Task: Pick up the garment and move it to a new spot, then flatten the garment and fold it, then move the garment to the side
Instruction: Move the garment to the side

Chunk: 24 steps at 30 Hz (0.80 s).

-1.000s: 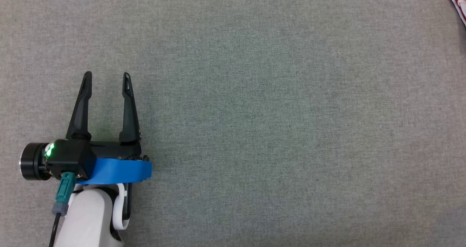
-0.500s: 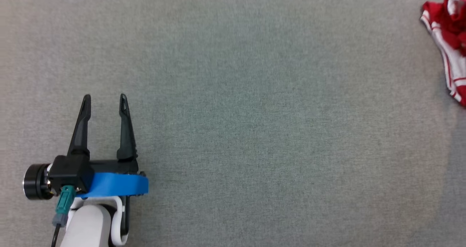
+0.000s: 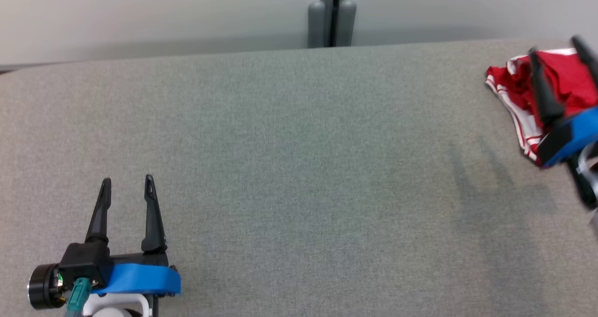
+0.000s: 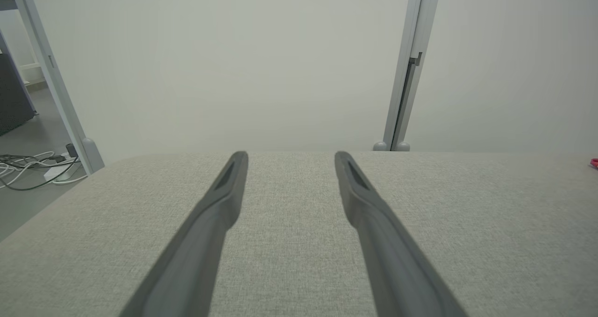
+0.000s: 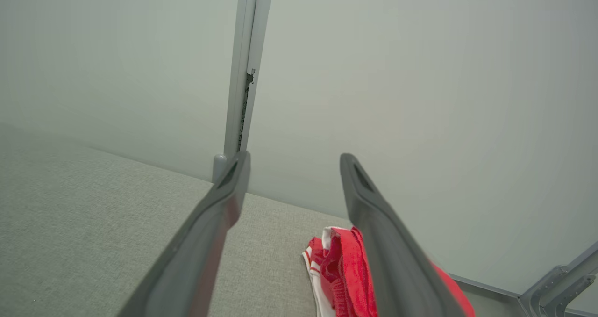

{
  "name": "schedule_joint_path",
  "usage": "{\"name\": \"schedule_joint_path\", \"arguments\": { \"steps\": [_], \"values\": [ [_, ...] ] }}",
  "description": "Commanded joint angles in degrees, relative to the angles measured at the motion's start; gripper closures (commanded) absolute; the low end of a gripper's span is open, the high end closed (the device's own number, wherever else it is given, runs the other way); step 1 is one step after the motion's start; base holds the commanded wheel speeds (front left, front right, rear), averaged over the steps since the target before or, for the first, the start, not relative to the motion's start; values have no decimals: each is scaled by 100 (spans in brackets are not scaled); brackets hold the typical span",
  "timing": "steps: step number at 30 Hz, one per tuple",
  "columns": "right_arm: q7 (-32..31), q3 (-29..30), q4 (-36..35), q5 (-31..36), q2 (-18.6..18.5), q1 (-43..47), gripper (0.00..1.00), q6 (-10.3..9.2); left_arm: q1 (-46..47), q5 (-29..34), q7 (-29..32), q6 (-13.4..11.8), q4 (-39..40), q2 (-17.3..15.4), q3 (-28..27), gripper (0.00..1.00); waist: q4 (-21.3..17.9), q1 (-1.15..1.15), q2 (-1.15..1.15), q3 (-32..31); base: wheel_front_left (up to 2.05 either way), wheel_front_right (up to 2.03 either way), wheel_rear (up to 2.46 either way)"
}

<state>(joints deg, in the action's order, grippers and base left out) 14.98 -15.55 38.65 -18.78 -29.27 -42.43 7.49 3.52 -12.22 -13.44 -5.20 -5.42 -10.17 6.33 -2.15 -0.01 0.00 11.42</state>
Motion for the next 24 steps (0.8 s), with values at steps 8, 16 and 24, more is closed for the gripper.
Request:
{"name": "schedule_joint_path", "arguments": {
  "steps": [8, 16, 24],
  "values": [
    [23, 457, -957, 191, 773, 1648, 0, 1, -365, -102, 72, -32, -25, -47, 28, 0, -182, 1, 0, -620, 0, 0, 0],
    [-282, 1191, -2015, 553, 1537, 2892, 0, 1, -471, -152, 175, -17, -17, -72, 92, 0, -174, 1, 0, -878, 0, 0, 0],
    [-744, 1775, -3208, 969, 2239, 3990, 0, 1, -573, -198, 231, -30, -67, -97, 118, 0, -68, 1, 0, -1097, 0, 0, 0]
  ]
}}
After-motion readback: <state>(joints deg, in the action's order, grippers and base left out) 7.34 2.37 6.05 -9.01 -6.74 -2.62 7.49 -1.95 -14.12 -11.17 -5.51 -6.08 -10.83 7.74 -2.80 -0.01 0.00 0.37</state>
